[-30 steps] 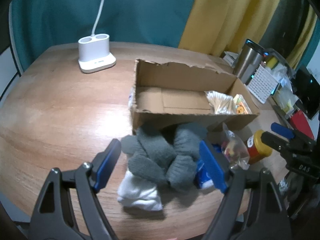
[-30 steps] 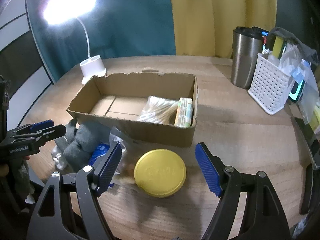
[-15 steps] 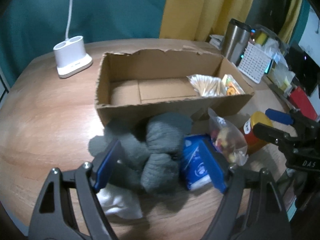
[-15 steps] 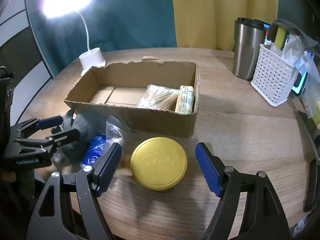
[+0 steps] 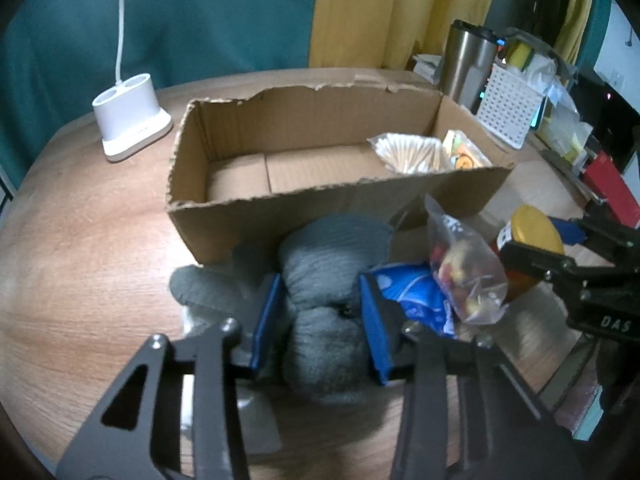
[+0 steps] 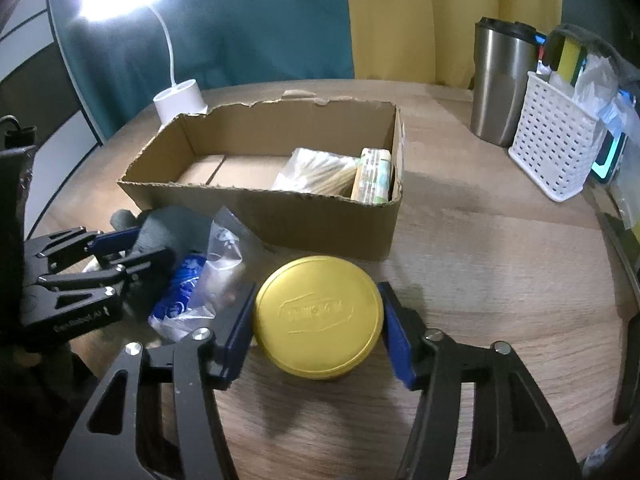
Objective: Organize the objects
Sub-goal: 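Grasp the grey socks with the left tool while the right tool grasps the yellow-lidded jar, then carry the grey socks with the left tool while the right tool carries the jar into the box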
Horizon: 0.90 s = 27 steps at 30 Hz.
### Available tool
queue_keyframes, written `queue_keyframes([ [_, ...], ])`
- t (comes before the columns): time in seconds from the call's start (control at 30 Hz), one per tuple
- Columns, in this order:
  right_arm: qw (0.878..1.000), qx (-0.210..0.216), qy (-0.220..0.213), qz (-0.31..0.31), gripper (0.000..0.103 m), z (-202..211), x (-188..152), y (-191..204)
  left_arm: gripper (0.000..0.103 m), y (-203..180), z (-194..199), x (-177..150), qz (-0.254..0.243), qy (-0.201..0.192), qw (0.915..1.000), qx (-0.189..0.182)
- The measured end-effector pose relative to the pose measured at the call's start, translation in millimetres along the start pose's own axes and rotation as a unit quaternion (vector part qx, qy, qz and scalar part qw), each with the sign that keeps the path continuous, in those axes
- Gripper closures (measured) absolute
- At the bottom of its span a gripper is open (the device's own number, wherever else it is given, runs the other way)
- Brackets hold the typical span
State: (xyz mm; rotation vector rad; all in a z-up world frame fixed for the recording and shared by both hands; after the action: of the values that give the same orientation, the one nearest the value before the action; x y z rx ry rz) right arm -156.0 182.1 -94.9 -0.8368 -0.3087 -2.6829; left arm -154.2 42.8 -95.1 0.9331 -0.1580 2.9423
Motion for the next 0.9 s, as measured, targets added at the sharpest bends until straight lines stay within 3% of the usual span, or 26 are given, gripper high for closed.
queue_keyframes([
  [0.5, 1.000, -0.006, -0.021, 0.001, 0.043, 18, 8, 1, 0.064, 5, 23, 8, 0.028, -0.023, 0.9987, -0.036],
  [0.9, 0.999, -0.009, -0.041, 0.012, 0.043, 38, 21, 8, 0.064, 9, 51, 17, 0.037, -0.054, 0.9969, -0.043],
])
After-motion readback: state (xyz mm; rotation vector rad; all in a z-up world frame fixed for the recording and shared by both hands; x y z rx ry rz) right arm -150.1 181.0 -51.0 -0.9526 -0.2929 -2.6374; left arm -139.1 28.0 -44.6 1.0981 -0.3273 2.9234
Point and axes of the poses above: each gripper's, at about its wrist camera, not at the fingertips, and z roughly against the way its jaws point, y to its left, x to its top, the point moved 8 cm from there along -z, roughly the way its jaws point, and after that the axes turned 3 degrees about y, right-handed, at the moved point
